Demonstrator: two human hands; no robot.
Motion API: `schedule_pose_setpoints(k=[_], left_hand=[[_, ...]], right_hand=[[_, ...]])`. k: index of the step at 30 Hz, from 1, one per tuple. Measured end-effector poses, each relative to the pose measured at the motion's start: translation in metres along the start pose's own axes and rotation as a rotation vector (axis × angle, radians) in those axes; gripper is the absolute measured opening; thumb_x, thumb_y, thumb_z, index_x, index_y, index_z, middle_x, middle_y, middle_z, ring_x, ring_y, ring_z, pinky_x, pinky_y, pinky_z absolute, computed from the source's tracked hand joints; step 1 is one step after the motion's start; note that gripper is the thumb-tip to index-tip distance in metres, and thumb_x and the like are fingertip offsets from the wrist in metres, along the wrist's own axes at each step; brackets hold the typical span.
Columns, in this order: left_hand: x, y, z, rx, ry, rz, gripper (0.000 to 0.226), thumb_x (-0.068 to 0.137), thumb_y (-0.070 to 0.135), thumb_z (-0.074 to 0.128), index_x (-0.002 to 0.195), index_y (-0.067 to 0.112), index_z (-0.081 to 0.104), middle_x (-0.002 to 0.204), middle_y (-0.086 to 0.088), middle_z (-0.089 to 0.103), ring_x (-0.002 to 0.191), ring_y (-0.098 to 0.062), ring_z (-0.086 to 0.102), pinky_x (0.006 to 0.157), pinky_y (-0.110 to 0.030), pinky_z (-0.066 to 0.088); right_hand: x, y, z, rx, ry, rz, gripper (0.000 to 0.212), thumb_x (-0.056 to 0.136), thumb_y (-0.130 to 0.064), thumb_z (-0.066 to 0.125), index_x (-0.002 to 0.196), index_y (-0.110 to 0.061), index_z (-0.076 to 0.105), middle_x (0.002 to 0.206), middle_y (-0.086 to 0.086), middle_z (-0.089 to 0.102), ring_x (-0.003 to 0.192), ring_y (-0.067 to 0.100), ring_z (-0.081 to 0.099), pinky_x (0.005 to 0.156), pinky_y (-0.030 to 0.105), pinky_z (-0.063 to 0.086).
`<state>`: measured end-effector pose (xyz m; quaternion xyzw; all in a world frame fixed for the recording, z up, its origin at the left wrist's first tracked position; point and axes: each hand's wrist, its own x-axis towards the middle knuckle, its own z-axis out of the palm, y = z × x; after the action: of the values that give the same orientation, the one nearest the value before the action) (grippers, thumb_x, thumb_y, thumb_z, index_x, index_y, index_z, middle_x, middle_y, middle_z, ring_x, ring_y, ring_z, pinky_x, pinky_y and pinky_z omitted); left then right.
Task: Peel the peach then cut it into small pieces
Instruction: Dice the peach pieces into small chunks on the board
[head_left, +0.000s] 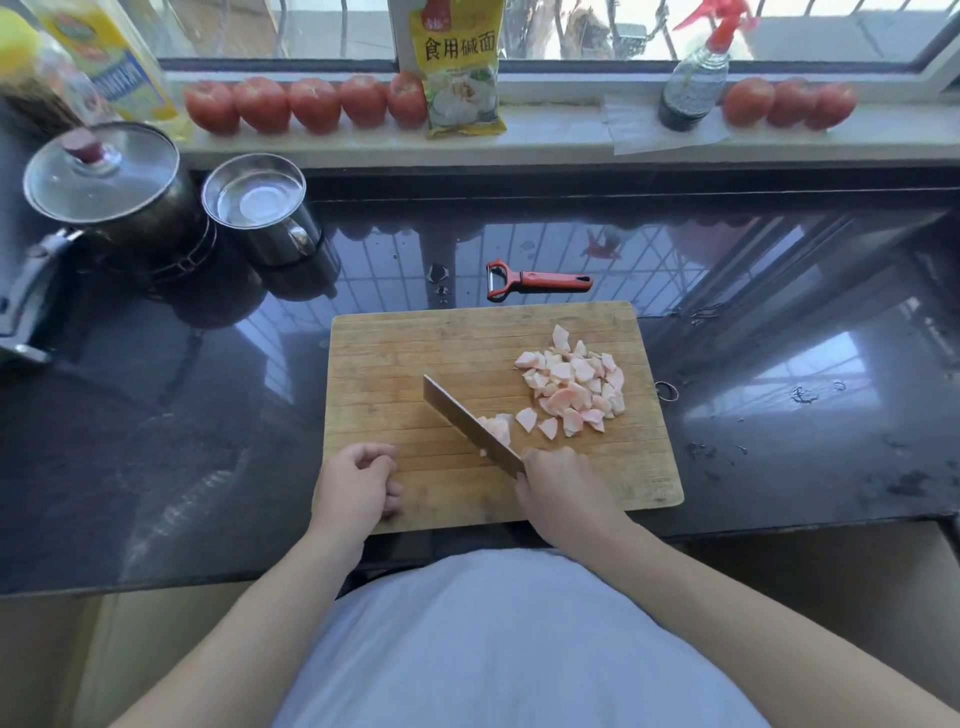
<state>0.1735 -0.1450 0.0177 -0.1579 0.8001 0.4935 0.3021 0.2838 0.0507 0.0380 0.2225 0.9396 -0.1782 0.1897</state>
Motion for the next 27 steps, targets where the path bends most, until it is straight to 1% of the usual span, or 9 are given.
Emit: schedule_pose_setpoints(k=[4,7,11,15,19,21,23,25,27], left_hand=[[-0.004,0.002,0.004,-0.018,-0.049,-0.027,0.019,0.101,0.008,0.057,0.1,0.017,0.074,0.09,-0.01,0.073,0.072,-0.022,0.067,0.085,-0.051,0.063],[-0.01,0.008,0.014,-0.093,-0.082,-0.063,0.019,0.104,0.007,0.054,0.103,0.013,0.072,0.098,-0.01,0.07,0.073,-0.021,0.067,0.079,-0.043,0.063],[-0.014,0.019,0.022,-0.124,-0.085,-0.05,0.019,0.105,0.009,0.054,0.103,0.016,0.072,0.103,-0.009,0.071,0.078,-0.02,0.069,0.066,-0.03,0.062],[-0.013,0.03,0.017,-0.167,0.014,0.028,0.02,0.103,0.01,0.054,0.103,0.021,0.071,0.099,-0.009,0.074,0.082,-0.02,0.07,0.076,-0.036,0.06],[-0.024,0.045,0.012,-0.136,0.261,0.242,0.02,0.102,0.01,0.053,0.101,0.023,0.068,0.093,-0.003,0.072,0.084,-0.018,0.068,0.068,-0.026,0.051],[-0.032,0.051,0.019,-0.089,0.203,0.294,0.019,0.102,0.011,0.052,0.101,0.024,0.066,0.093,0.004,0.069,0.081,-0.011,0.063,0.063,-0.022,0.047],[-0.033,0.054,0.033,0.027,0.055,0.264,0.014,0.103,0.018,0.054,0.104,0.028,0.064,0.1,0.013,0.066,0.09,-0.004,0.06,0.069,-0.024,0.047],[-0.021,0.055,0.047,0.051,-0.127,0.131,0.01,0.104,0.034,0.057,0.108,0.028,0.063,0.11,0.01,0.067,0.1,-0.009,0.06,0.082,-0.031,0.049],[-0.004,0.061,0.056,0.029,-0.308,-0.095,0.037,0.103,0.053,0.052,0.114,0.021,0.065,0.115,-0.001,0.069,0.104,-0.02,0.064,0.091,-0.039,0.049]], right_hand=[[0.013,0.024,-0.009,0.028,0.104,0.105,0.018,0.099,-0.022,0.048,0.109,-0.014,0.061,0.093,0.006,0.06,0.085,0.033,0.064,0.066,0.038,0.051],[0.024,0.046,-0.017,0.049,0.136,0.141,0.021,0.096,-0.021,0.05,0.112,-0.017,0.063,0.096,0.006,0.064,0.08,0.03,0.059,0.066,0.036,0.05],[0.032,0.06,-0.024,-0.037,0.176,-0.025,0.027,0.096,-0.023,0.05,0.122,-0.025,0.056,0.107,0.007,0.064,0.09,0.033,0.059,0.065,0.037,0.046],[0.011,0.067,-0.012,-0.286,0.28,-0.171,0.02,0.081,-0.013,0.074,0.098,-0.013,0.064,0.081,0.006,0.066,0.06,0.034,0.062,0.047,0.038,0.05],[-0.004,0.085,-0.004,-0.359,0.458,-0.254,0.03,0.063,0.003,0.079,0.085,-0.012,0.063,0.087,0.006,0.061,0.047,0.025,0.052,0.039,0.029,0.033],[-0.007,0.09,-0.003,-0.411,0.56,-0.274,0.028,0.061,0.008,0.071,0.075,-0.012,0.057,0.082,0.007,0.056,0.044,0.022,0.044,0.043,0.028,0.024],[-0.008,0.097,0.004,-0.403,0.608,-0.319,0.027,0.065,0.01,0.068,0.073,-0.012,0.053,0.079,0.008,0.052,0.047,0.021,0.041,0.043,0.031,0.029],[-0.008,0.104,0.009,-0.344,0.654,-0.367,0.025,0.072,0.01,0.064,0.073,-0.012,0.052,0.078,0.009,0.05,0.05,0.023,0.039,0.043,0.035,0.036],[-0.01,0.108,0.009,-0.272,0.715,-0.408,0.024,0.077,0.012,0.054,0.07,-0.011,0.05,0.074,0.009,0.048,0.051,0.024,0.036,0.044,0.037,0.036]])
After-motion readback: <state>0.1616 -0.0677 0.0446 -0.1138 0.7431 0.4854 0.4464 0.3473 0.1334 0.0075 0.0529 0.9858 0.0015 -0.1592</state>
